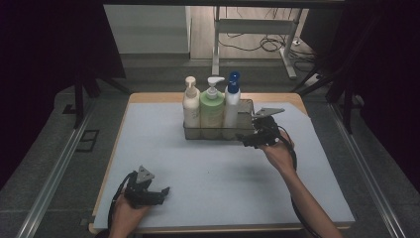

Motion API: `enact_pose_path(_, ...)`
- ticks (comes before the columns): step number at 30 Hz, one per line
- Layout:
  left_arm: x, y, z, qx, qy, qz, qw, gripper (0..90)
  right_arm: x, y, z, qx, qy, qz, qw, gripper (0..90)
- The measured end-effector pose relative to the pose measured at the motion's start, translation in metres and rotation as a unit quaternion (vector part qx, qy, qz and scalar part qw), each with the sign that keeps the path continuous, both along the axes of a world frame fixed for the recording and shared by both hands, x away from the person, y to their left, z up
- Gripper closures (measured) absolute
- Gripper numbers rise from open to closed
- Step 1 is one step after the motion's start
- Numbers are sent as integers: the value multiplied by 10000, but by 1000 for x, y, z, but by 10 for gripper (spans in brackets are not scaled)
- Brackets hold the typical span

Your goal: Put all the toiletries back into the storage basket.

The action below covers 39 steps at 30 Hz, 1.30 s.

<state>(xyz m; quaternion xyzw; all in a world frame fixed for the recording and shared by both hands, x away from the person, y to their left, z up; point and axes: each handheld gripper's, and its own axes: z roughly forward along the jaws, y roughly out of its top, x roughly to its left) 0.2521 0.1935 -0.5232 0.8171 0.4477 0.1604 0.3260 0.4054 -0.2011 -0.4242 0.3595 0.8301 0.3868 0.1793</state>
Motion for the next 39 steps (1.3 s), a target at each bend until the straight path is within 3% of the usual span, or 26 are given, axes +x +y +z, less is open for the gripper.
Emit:
enact_pose_path(3, 0, 0, 0, 1, 1, -1, 10000, 123, -5, -2, 1, -91, -67, 26, 9999, 106)
enact_pose_path(4, 0, 0, 0, 1, 0, -1, 10000, 123, -8, -4, 0, -88, -78, 68, 9999, 49)
enact_pose_path(8, 0, 0, 0, 0, 1, 1, 10000, 123, -15, -7, -3, -162, -104, 214, 9996, 0)
enact_pose_path(27, 0, 0, 0, 0, -1, 3, 10000, 123, -51, -36, -8, -255, 3, 232, 9994, 0)
enact_pose_path(39, 0, -1, 0, -24, -15, 22, 10000, 123, -79, -63, -18, -292, 30, 45, 9996, 0)
